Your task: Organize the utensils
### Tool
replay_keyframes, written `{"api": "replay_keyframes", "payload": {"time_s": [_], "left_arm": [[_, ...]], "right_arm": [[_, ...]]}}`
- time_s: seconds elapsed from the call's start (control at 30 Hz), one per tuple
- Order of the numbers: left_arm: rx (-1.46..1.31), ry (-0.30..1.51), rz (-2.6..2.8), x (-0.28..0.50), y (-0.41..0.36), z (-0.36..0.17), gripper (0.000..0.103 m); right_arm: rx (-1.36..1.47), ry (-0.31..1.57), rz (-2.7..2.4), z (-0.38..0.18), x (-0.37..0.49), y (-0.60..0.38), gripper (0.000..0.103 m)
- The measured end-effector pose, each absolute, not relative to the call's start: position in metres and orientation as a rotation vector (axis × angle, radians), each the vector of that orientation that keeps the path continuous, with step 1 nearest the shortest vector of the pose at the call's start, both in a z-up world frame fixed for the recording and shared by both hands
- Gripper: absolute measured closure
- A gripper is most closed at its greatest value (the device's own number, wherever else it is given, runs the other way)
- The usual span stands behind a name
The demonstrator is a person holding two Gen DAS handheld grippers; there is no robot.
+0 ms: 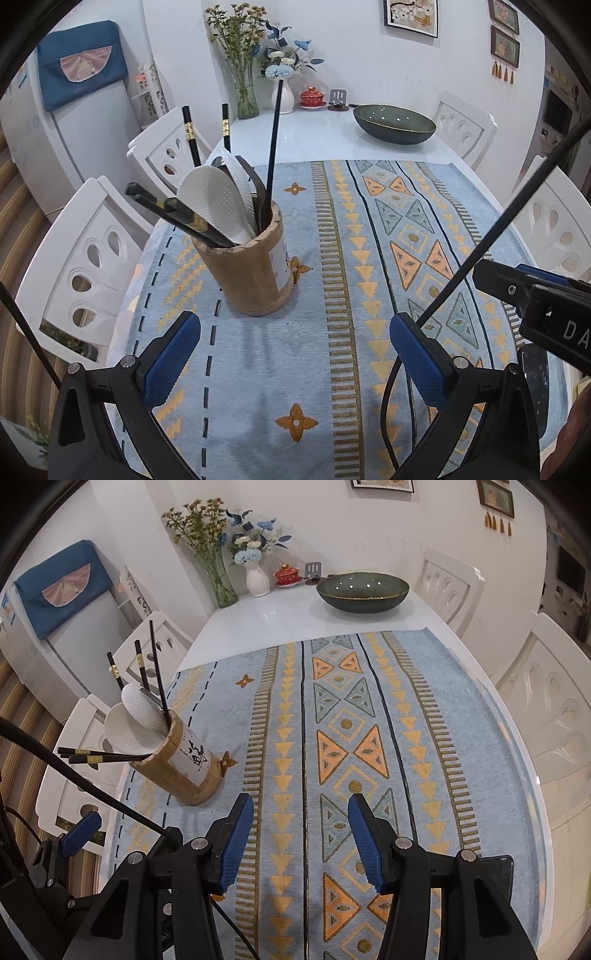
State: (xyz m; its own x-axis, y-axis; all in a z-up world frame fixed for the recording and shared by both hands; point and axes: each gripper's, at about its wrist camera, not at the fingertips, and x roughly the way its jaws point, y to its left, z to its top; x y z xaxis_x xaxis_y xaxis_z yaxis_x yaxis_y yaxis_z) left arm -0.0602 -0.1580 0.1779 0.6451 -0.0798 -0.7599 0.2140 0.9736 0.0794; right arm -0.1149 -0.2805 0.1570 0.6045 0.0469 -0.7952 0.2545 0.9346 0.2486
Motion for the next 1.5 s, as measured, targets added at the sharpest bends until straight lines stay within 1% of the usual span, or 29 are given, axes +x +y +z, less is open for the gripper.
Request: {"api": "replay_keyframes", "payload": {"time_s": [0.27, 0.87, 1.2, 1.33, 1.5], "left_arm": [[0.189, 0.875, -0.149, -0.054, -0.163, 0.169, 0.0], [0.204, 0.879, -0.157, -0.058, -0.167, 0.162, 0.0], [0.203, 0.889, -0.148, -0.057, -0.166, 0.156, 0.0], [0.2, 0.888, -0.132, -0.054, -0.164, 0.153, 0.0], [0.206, 0.885, -0.107, -0.051, -0.159, 0.149, 0.0]], "right_arm": [[0.293, 0.943, -0.141, 0.153, -0.112, -0.279, 0.052], [0.249, 0.96, -0.212, 0.144, -0.111, -0.29, 0.052], [0.314, 0.988, -0.282, 0.135, -0.115, -0.321, 0.052], [0.33, 0.976, -0.255, 0.138, -0.116, -0.321, 0.052], [0.284, 0.974, -0.214, 0.138, -0.116, -0.306, 0.052]]}}
